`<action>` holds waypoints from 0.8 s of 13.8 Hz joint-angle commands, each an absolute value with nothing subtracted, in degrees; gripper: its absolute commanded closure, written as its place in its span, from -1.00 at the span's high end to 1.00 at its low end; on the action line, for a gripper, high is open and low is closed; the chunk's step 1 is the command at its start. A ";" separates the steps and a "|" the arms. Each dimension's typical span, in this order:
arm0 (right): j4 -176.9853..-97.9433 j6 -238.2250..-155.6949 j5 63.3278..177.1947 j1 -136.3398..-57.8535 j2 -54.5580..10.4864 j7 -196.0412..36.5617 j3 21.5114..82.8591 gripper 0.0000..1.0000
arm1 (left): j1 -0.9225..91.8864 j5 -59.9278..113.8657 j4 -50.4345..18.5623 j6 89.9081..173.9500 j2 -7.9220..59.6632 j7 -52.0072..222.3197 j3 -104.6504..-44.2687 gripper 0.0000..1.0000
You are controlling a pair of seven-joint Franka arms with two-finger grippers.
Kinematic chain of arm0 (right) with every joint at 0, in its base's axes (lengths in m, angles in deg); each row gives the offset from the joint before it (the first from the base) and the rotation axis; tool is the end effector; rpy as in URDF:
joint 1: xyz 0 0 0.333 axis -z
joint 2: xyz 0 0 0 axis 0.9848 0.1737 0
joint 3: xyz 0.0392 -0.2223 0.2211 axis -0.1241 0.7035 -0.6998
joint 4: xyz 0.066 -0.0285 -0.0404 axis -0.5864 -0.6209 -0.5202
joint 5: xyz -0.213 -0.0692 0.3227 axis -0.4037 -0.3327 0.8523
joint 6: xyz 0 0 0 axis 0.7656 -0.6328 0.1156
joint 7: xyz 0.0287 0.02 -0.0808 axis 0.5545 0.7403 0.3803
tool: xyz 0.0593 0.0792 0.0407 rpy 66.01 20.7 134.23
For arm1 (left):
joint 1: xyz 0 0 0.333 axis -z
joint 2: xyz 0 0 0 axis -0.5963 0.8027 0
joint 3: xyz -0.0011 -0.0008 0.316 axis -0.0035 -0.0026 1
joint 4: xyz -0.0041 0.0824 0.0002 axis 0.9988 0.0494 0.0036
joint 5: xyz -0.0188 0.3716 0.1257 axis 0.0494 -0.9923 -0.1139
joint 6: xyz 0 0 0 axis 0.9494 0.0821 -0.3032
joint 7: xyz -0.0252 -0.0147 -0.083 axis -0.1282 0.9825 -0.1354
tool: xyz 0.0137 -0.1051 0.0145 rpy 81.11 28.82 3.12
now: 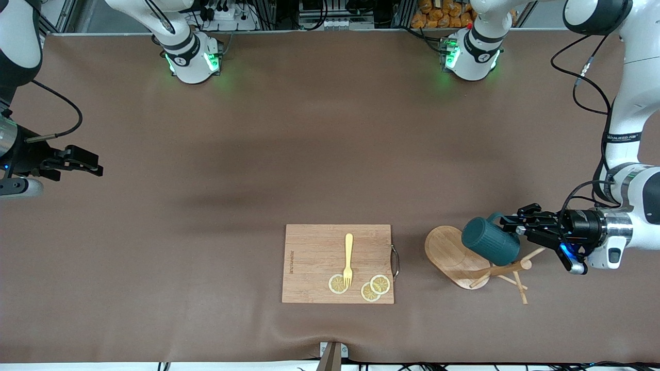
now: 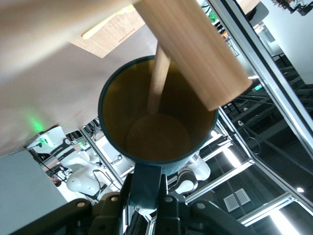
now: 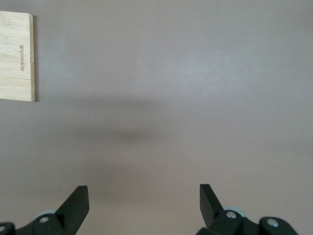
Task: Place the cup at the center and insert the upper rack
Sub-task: 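Hang the mug handle onto a stand peg with the left gripper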
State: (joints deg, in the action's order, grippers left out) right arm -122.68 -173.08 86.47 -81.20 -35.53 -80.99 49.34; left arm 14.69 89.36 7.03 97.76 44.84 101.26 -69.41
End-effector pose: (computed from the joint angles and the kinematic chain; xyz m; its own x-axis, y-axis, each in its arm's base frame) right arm 0.6085 -0.0068 0.5744 0.9957 0.0840 -0.0391 0.0819 -0.9953 -0.0513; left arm 0.7040 0.0395 0.3293 0.5990 0.0112 -0.8006 0.7988 -0.0783 0.5965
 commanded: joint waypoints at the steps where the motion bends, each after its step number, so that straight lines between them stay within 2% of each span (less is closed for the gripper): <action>1: -122.73 -173.19 86.84 -81.14 -35.66 -80.16 49.46 1.00 | 14.02 92.06 8.28 96.94 46.30 101.38 -69.67 -1.00; 6: -122.82 -173.18 86.93 -81.14 -35.57 -80.16 49.46 1.00 | 14.02 92.60 8.10 97.12 47.18 101.29 -69.58 -1.00; 10: -122.73 -173.19 86.93 -81.05 -35.48 -80.16 49.46 1.00 | 13.93 92.60 7.93 97.12 47.18 101.03 -69.58 -0.64; 11: -122.90 -173.19 86.93 -80.97 -35.48 -80.16 49.46 1.00 | 13.84 92.60 7.93 97.12 47.44 101.03 -69.58 -0.64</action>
State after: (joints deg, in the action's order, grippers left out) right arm -122.70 -173.08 86.47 -81.19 -35.48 -80.93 49.47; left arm 14.26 91.23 7.05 97.76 46.71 101.26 -69.38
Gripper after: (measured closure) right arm 0.000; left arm 0.789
